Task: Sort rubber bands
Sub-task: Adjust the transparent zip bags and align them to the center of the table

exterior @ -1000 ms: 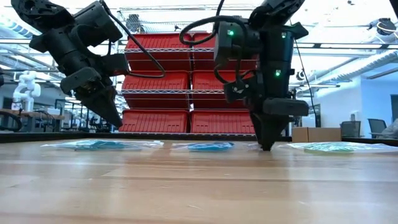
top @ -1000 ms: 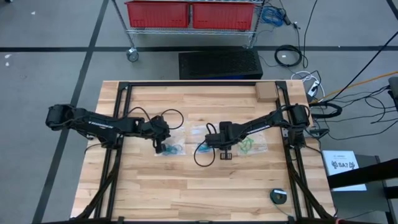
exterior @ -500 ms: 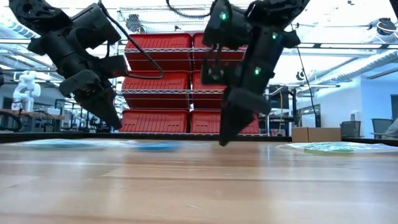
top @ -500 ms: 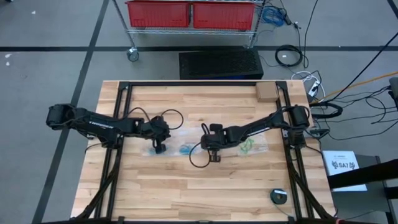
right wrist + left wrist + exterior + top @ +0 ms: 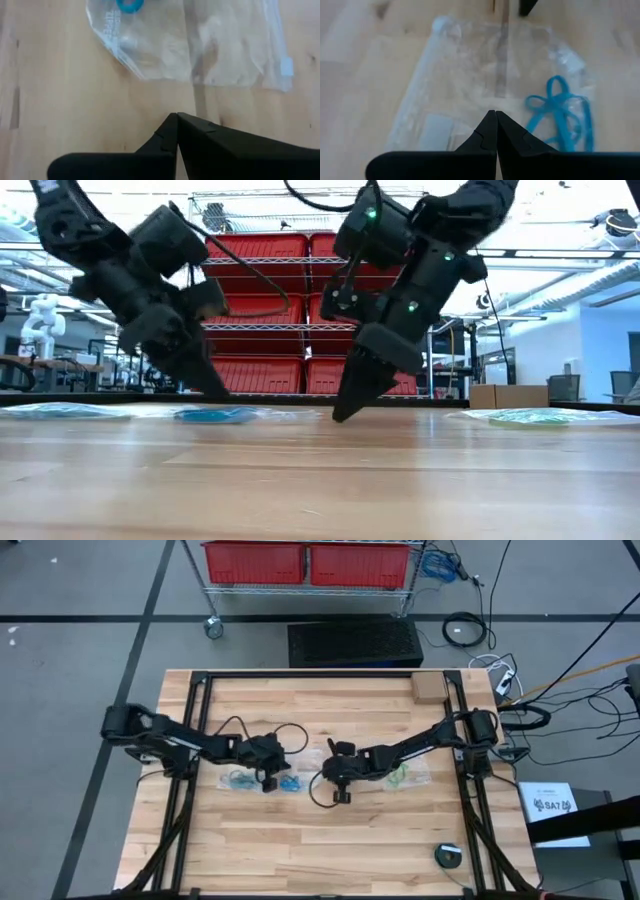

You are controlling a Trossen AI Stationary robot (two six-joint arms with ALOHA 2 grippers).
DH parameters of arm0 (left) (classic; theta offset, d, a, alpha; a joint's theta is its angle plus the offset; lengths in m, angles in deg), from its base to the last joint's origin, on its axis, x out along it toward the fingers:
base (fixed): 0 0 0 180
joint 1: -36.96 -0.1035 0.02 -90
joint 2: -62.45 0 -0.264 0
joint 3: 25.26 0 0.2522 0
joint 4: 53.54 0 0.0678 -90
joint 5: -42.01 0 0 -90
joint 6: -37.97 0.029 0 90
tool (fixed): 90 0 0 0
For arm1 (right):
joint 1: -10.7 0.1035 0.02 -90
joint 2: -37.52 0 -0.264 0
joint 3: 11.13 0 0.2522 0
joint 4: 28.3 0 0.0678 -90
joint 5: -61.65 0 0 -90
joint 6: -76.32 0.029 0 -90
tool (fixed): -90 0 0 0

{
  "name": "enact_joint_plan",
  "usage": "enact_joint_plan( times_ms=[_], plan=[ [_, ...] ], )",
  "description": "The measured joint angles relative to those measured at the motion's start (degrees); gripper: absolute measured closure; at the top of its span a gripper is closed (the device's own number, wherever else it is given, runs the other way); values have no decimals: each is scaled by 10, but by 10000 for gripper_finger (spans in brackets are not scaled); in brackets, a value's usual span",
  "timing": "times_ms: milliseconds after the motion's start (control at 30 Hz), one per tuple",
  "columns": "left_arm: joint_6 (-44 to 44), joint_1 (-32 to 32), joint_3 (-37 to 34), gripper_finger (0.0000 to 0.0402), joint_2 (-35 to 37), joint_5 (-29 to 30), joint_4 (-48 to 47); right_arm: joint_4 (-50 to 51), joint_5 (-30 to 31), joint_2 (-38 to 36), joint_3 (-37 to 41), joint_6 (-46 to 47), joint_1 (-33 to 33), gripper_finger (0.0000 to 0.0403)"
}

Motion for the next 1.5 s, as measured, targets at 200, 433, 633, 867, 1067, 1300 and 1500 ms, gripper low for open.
enact_joint_plan(
  times_ms=[200,433,633,867,1067,1300,1500],
  plan=[
    [1,0,23,400,-98,-11,43,-135,-15,4,47,20,-6,403],
    [0,0,41,400,-155,-11,73,-215,-68,37,47,24,-26,403],
    [0,0,40,400,-159,-4,70,-236,-74,29,47,44,-26,403],
    [-1,0,40,400,-159,14,69,-266,-74,-39,47,60,-22,403],
    [0,0,39,400,-160,20,69,-196,-73,-80,47,46,-21,401],
    [0,-1,37,400,-161,27,103,-172,-72,-47,47,66,-21,368],
    [-4,-2,36,400,-163,28,152,-170,-71,-10,47,66,-21,377]
  ],
)
